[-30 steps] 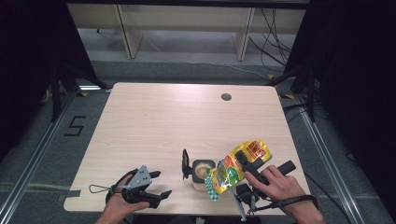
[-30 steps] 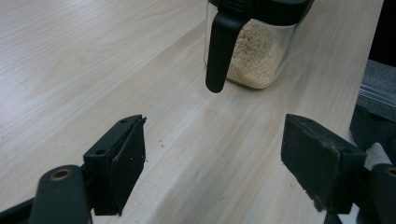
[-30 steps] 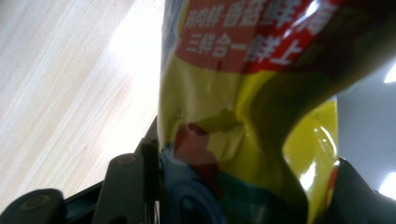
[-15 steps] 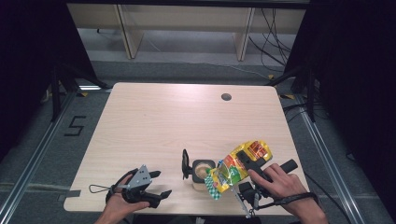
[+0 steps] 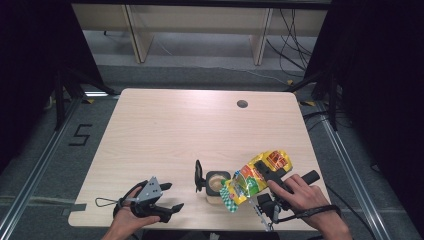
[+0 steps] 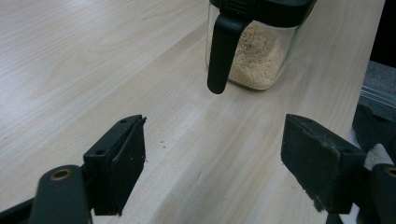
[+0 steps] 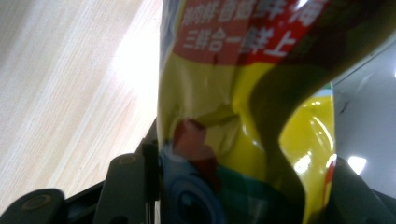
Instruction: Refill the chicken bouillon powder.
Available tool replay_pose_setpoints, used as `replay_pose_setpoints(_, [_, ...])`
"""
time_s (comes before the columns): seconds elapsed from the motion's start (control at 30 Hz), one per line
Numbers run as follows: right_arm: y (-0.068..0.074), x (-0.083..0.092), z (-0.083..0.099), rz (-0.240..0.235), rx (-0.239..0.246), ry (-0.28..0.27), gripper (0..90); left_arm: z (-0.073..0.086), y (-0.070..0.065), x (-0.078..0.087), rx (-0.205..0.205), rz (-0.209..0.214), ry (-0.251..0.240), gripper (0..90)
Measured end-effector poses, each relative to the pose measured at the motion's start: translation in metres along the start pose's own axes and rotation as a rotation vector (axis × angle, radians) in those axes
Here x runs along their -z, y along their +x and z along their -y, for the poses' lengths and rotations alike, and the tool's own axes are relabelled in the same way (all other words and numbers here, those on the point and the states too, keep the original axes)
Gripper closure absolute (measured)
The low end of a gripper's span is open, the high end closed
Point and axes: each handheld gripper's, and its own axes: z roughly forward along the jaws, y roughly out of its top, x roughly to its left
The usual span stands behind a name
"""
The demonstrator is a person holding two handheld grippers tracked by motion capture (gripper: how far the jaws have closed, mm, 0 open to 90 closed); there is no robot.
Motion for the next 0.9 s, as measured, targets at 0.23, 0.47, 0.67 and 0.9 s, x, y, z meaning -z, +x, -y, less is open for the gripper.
replay_pose_setpoints(0.23, [0.0005, 0.0003, -0.0005, 0.0, 0.005, -0.007, 51.2, -0.0002, 0.0006, 0.0, -0.003, 0.0, 0.002, 21.6])
replay_pose_setpoints(0.47, [-0.0006, -0.0001, -0.0012, -0.001, 0.016, -0.017, 51.2, -0.0005, 0.0012, -0.0001, -0.006, 0.002, 0.008, 21.6])
replay_pose_setpoints(0.67, [-0.0004, -0.0015, -0.0019, 0.009, 0.01, -0.033, 51.2, -0.0011, 0.0023, 0.0004, -0.026, 0.0, 0.005, 21.6])
replay_pose_setpoints(0.9, [-0.0004, 0.0019, 0.0009, -0.004, -0.022, -0.017, 51.2, -0.0001, 0.0004, 0.0005, -0.004, -0.003, 0.002, 21.6])
